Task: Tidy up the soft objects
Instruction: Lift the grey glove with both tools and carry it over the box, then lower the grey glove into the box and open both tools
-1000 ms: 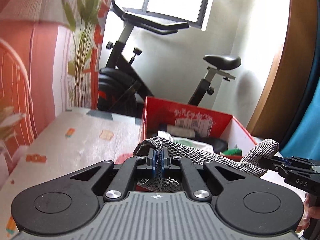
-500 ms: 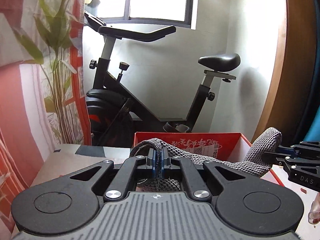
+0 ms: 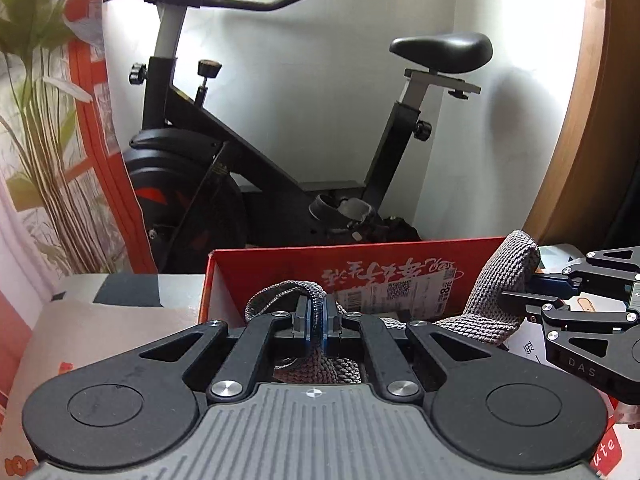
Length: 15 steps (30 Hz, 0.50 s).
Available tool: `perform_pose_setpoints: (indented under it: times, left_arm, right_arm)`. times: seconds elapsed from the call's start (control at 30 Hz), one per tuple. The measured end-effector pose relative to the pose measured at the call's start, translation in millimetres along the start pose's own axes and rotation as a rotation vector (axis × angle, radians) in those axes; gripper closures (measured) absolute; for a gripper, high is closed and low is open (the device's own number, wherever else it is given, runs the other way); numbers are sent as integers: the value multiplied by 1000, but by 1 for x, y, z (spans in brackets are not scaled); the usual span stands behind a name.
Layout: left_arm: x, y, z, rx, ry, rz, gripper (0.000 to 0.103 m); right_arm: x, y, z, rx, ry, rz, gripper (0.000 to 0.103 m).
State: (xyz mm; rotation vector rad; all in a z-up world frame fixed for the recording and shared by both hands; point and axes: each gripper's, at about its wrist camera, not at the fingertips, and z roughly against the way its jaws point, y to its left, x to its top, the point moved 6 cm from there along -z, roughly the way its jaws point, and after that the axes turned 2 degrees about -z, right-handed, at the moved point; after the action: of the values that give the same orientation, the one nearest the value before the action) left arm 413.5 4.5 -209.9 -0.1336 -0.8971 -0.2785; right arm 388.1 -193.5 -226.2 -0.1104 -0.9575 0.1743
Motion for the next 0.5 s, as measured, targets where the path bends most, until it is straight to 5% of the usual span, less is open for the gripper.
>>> perform_pose_setpoints:
  times: [0.5]
  left_arm:
    - [-21,-3,-40,-74,143,-15,97]
  right_arm:
    - [-20,15,-46,56,219,95,87]
